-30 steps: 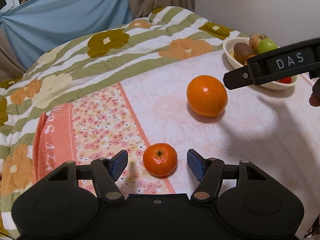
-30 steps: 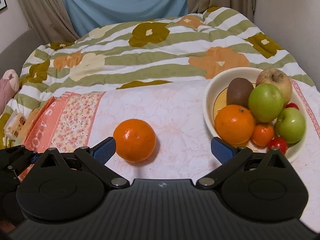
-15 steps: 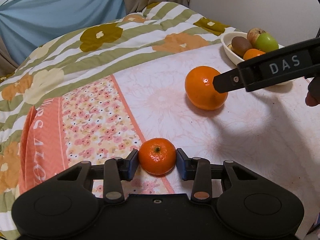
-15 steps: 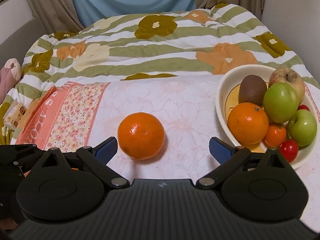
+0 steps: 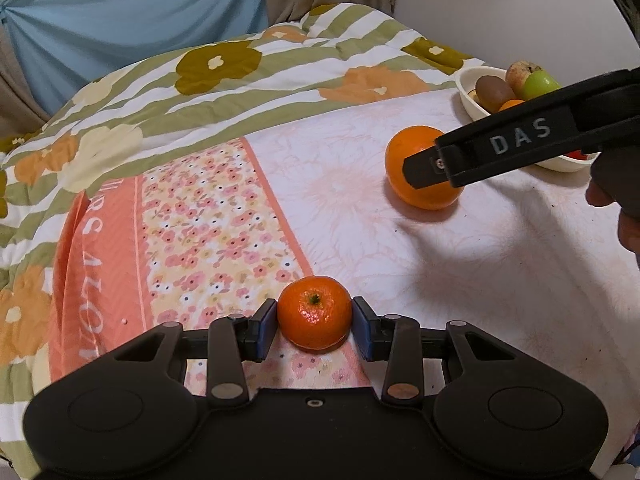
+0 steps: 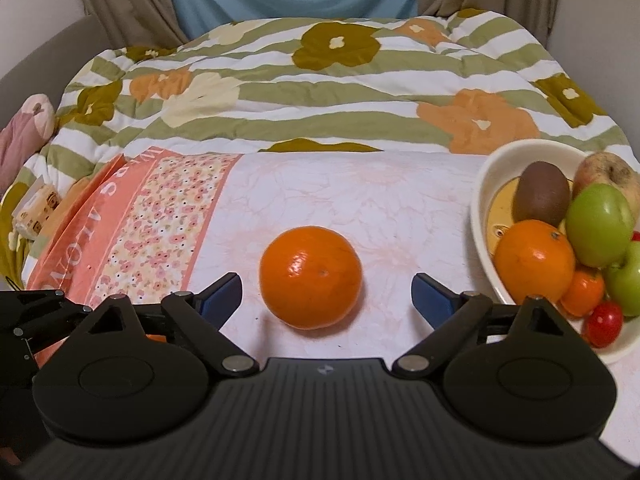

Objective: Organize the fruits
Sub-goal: 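Grasp the small tangerine with the left tool while the right tool grasps the large orange, then carry the tangerine and orange over the duck bowl with both tools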

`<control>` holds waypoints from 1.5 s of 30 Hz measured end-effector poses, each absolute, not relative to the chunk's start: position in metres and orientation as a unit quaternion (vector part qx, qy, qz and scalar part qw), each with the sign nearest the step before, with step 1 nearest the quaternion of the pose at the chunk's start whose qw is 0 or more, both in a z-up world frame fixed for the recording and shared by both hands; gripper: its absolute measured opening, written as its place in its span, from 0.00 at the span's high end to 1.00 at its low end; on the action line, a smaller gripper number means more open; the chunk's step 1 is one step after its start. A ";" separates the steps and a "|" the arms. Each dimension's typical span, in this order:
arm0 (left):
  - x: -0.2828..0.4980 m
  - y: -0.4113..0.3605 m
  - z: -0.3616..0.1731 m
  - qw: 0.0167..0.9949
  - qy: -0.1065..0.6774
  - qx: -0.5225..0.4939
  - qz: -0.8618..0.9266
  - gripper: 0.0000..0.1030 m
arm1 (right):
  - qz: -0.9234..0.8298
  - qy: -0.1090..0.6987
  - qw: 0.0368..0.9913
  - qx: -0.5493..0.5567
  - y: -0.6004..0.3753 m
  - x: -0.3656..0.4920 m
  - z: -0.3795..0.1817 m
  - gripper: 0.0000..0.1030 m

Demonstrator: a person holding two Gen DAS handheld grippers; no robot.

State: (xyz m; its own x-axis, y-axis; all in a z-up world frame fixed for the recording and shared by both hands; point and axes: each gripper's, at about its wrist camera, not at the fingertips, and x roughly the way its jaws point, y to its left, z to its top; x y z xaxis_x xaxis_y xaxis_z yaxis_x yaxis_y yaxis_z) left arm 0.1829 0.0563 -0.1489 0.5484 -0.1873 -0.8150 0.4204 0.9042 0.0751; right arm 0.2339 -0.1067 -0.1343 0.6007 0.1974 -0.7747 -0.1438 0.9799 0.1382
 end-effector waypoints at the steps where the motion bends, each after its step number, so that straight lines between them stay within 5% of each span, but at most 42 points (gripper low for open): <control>1: 0.182 0.057 -0.149 0.870 0.443 0.131 -0.173 0.58 | 0.098 0.437 0.893 0.029 -0.105 0.235 -0.135 0.00; 12: 0.176 0.061 -0.147 0.875 0.444 0.124 -0.149 0.58 | 0.123 0.438 0.891 0.005 -0.097 0.250 -0.146 0.08; 18: 0.173 0.062 -0.143 0.878 0.442 0.118 -0.138 0.58 | 0.132 0.443 0.887 0.010 -0.100 0.251 -0.149 0.24; 45: 0.164 0.014 -0.078 0.907 0.394 0.092 -0.115 0.58 | 0.163 0.400 0.902 0.013 -0.162 0.223 -0.083 0.25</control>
State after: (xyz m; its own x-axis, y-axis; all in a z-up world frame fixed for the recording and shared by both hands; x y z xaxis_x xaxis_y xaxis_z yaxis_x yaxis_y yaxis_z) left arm 0.1643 0.0142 -0.0784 0.6635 -0.1360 -0.7357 0.2805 0.9568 0.0761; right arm 0.2227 -0.1618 -0.0832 0.6269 0.3050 -0.7169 -0.2838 0.9464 0.1545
